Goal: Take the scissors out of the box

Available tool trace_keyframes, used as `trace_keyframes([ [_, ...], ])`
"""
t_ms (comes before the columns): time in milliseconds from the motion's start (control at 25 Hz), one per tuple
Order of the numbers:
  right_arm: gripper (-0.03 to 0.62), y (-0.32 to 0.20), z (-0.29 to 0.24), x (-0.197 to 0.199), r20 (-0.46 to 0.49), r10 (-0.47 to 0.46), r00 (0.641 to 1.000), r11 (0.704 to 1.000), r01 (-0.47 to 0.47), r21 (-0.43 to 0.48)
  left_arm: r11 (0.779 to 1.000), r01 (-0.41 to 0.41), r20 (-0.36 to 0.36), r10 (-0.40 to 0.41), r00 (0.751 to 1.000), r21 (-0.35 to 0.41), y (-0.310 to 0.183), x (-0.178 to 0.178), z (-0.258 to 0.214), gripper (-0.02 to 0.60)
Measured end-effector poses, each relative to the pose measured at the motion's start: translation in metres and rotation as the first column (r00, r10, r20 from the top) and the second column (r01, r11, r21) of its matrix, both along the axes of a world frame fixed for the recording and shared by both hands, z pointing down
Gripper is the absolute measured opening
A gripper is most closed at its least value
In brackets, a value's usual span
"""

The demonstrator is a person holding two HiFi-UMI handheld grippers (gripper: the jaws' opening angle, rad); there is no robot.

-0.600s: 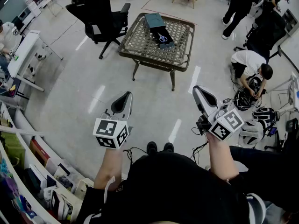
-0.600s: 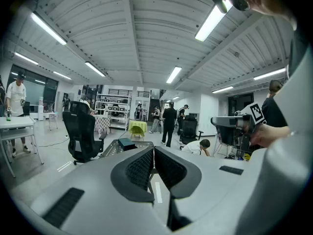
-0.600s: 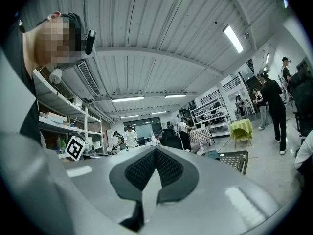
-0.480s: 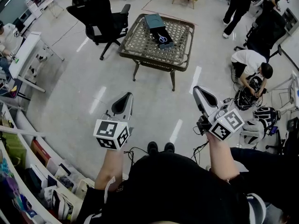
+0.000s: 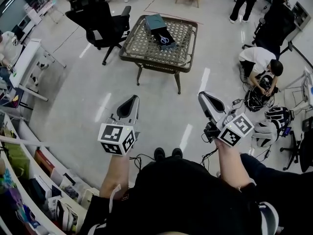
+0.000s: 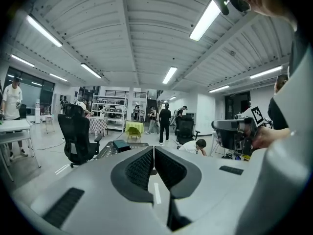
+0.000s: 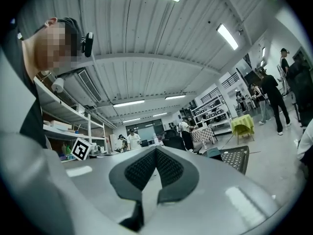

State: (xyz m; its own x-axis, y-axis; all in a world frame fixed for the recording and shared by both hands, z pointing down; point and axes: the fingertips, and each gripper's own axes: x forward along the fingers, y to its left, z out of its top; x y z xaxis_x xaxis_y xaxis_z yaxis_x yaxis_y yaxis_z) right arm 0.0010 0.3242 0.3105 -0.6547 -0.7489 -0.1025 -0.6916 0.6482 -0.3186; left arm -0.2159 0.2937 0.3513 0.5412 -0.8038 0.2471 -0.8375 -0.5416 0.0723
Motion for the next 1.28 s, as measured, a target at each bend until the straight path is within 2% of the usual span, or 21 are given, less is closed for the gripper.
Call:
trace_keyframes([
  [280,0.009,0.0,0.002,0.035,0.057,0.013,0.998,1.0,-0.012,-0.008,1.0,-0.007,0.023,0.006,1.0,0.029,-0.003,0.031,-0.01,0.014],
  [440,0.009,0.002,0.006,0.05,0.091,-0.013,0.996,1.0,0.014,-0.005,0.999,-0.005,0.058,0.002,0.998,0.052,0.002,0.052,-0.014,0.014],
  [560,0.009,0.003,0.013,0.053,0.094,-0.038,0.995,0.999,0.039,-0.016,0.999,0.002,0.053,-0.005,0.999,0.045,0.006,0.061,-0.009,0.014],
  [840,0.01,-0.009,0.022,0.061,0.093,-0.074,0.993,0.996,0.079,-0.05,0.997,0.071,0.024,-0.072,0.997,0.006,-0.003,0.05,0.003,0.014],
  [1040,0.011,-0.032,0.031,0.06,0.094,-0.079,0.992,0.993,0.087,-0.083,0.997,0.072,0.01,-0.071,0.997,-0.009,-0.021,0.05,0.008,0.014],
  [1280,0.01,-0.077,0.034,0.049,0.09,-0.075,0.993,0.992,0.084,-0.095,0.997,0.067,-0.018,-0.067,0.998,-0.039,-0.068,0.041,0.018,0.014],
])
